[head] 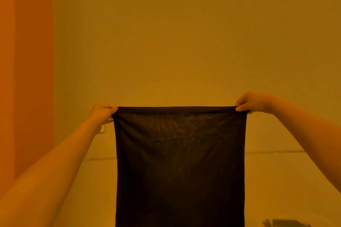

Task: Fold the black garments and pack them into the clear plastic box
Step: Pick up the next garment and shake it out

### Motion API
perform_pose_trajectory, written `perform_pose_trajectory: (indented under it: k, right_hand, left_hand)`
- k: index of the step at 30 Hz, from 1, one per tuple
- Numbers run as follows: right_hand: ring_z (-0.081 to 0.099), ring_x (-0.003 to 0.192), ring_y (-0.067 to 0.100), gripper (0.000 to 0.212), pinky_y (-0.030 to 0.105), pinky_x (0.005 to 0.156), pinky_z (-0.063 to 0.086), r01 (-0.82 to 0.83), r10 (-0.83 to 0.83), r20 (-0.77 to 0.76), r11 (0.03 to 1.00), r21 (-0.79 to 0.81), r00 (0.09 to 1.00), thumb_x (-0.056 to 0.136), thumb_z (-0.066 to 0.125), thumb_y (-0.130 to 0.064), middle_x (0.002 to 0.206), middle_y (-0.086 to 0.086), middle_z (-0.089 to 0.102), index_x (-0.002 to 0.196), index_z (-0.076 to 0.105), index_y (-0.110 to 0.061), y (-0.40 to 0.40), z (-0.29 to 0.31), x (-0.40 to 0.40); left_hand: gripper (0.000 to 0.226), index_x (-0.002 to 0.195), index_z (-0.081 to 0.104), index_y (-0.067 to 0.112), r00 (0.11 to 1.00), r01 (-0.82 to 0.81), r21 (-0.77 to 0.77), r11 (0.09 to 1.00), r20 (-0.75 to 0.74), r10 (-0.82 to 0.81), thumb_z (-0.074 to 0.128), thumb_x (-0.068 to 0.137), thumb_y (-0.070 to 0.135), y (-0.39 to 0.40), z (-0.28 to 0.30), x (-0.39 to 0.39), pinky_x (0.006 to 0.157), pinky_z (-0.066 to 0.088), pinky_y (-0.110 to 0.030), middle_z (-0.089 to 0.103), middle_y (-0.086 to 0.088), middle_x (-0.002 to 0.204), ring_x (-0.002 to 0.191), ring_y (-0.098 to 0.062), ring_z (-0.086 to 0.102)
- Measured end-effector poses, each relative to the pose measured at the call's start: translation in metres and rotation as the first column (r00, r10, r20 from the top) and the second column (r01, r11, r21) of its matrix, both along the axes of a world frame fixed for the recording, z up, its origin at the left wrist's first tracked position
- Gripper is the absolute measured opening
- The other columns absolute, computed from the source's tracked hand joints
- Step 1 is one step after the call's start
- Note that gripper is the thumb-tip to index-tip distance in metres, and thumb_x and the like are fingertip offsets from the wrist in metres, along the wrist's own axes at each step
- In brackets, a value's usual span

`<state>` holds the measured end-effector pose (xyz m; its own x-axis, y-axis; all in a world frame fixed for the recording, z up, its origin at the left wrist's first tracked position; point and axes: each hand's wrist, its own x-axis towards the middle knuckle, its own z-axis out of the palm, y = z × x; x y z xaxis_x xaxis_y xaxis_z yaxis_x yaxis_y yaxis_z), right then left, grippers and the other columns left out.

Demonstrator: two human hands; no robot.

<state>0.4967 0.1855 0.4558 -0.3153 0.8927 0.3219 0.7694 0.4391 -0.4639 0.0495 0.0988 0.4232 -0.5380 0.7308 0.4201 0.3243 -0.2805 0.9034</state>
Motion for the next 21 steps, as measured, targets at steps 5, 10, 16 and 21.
perform_pose_trajectory:
  k: [5,10,16,21]
  right_hand:
    - [0.051,0.069,0.017,0.024,0.024,0.061,0.044,-0.035,0.037,-0.240,0.999,0.010,0.970,0.095,0.049,-0.012,0.072,0.006,0.054,0.074,0.060,-0.007,0.007,-0.006,0.002]
    - [0.043,0.055,0.014,0.016,0.018,0.048,0.042,-0.079,0.056,-0.366,0.996,-0.049,0.929,0.089,0.057,-0.006,0.063,0.008,0.047,0.074,0.061,-0.001,0.009,-0.009,0.009]
    - [0.051,0.063,0.016,0.004,0.019,0.053,0.047,-0.069,0.042,-0.403,0.996,-0.051,0.914,0.084,0.061,0.001,0.070,0.009,0.056,0.083,0.064,-0.001,0.008,-0.008,0.015]
    - [0.048,0.057,0.015,0.005,0.020,0.051,0.044,-0.010,-0.021,-0.305,0.995,-0.099,0.952,0.082,0.065,-0.002,0.064,0.009,0.054,0.078,0.065,-0.002,0.014,-0.019,0.005]
  left_hand:
    - [0.020,0.113,0.056,0.004,0.991,0.076,0.039,0.996,0.110,-0.079,0.051,0.095,0.010,0.004,-0.008,-0.009,0.086,0.042,-0.032,0.058,-0.010,0.099,0.084,-0.020,0.056]
    - [0.019,0.111,0.056,0.003,0.987,0.137,0.023,0.990,0.086,-0.138,0.053,0.093,0.009,0.001,-0.011,-0.020,0.079,0.047,-0.030,0.059,-0.012,0.101,0.079,-0.015,0.056]
    - [0.010,0.097,0.061,0.005,0.990,0.133,-0.087,0.987,-0.030,-0.136,0.056,0.092,0.012,-0.001,-0.012,-0.027,0.083,0.043,-0.032,0.059,-0.012,0.103,0.081,-0.016,0.057]
    - [0.011,0.080,0.060,0.011,0.982,0.072,-0.261,0.963,-0.149,-0.114,0.057,0.091,0.011,0.006,-0.025,-0.017,0.069,0.044,-0.028,0.059,-0.007,0.084,0.074,-0.015,0.055]
